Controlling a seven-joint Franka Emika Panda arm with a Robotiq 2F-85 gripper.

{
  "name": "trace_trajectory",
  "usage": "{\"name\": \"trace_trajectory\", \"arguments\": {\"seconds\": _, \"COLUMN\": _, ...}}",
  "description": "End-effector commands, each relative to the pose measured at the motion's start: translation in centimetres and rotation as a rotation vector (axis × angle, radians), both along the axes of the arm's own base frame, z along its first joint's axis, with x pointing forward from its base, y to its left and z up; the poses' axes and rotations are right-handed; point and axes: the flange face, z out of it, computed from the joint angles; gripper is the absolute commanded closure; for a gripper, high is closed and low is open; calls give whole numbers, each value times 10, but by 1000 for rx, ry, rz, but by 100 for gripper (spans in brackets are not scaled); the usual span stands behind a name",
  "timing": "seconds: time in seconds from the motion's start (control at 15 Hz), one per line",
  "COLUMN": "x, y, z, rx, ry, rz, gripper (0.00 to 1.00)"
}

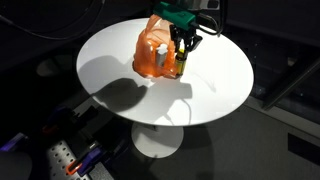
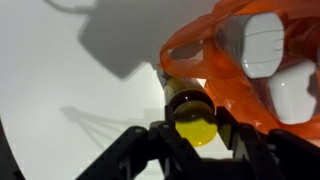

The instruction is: Place the yellow bottle in the plastic bag

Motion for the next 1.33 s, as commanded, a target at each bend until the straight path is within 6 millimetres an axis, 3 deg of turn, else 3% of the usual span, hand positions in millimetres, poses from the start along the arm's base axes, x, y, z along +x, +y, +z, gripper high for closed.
{"name": "trace_trajectory", "arguments": {"seconds": 0.0, "x": -1, "y": 8, "z": 35, "rx": -18, "ry": -56, "rz": 4, "gripper": 80}}
{"name": "trace_trajectory", "arguments": {"seconds": 0.47, "x": -9, "y": 44, "z": 99, "rx": -6, "ry": -195, "rz": 59, "gripper": 80}}
{"name": "trace_trajectory", "arguments": {"seconds": 0.73, "x": -22, "y": 68, "z": 124, "rx": 35, "ry": -215, "rz": 80, "gripper": 80}}
{"name": "trace_trajectory", "arguments": {"seconds": 1.0, "x": -34, "y": 87, "z": 134, "rx": 102, "ry": -214, "rz": 78, "gripper": 80}}
{"name": "trace_trajectory", "arguments": {"seconds": 1.27, "x": -37, "y": 99, "z": 124, "rx": 152, "ry": -197, "rz": 65, "gripper": 80}}
